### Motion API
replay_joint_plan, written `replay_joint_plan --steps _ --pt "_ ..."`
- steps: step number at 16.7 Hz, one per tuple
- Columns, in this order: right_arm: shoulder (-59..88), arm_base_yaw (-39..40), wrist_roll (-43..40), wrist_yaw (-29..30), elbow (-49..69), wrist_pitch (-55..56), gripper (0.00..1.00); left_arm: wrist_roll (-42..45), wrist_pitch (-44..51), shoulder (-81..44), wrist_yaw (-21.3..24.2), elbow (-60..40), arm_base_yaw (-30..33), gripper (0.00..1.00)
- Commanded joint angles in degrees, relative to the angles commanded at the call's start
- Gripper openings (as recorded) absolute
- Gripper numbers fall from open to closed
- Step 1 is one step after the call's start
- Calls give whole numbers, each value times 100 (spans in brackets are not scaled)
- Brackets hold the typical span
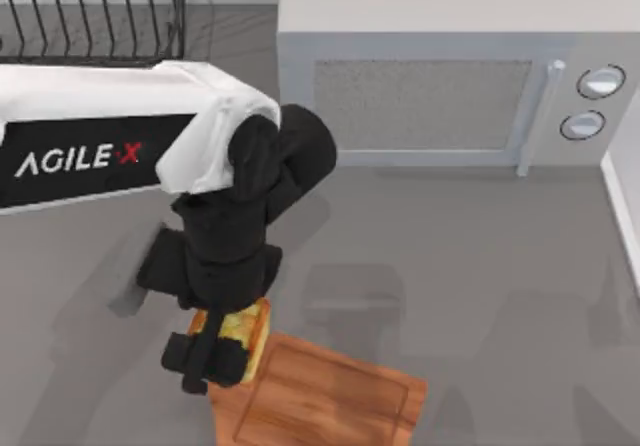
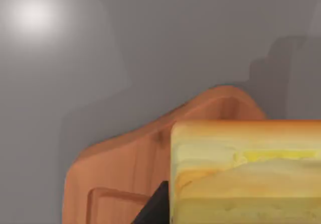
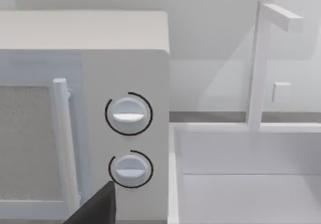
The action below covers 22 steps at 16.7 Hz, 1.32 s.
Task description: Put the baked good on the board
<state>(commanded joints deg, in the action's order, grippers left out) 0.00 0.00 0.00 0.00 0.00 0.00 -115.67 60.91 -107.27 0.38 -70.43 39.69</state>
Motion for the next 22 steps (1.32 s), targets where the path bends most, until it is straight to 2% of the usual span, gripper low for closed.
replay_joint_plan --steps 4,8,17,22 --pt "0 0 0 0 0 0 100 -1503 -90 275 -15 -16 734 0" --pt "0 0 0 0 0 0 100 -2398 -156 467 -56 -61 1207 0" --pt "0 0 0 0 0 0 100 -2564 -167 474 -67 -65 1295 0" --pt "0 0 0 0 0 0 100 -2561 -528 350 -73 158 1304 0"
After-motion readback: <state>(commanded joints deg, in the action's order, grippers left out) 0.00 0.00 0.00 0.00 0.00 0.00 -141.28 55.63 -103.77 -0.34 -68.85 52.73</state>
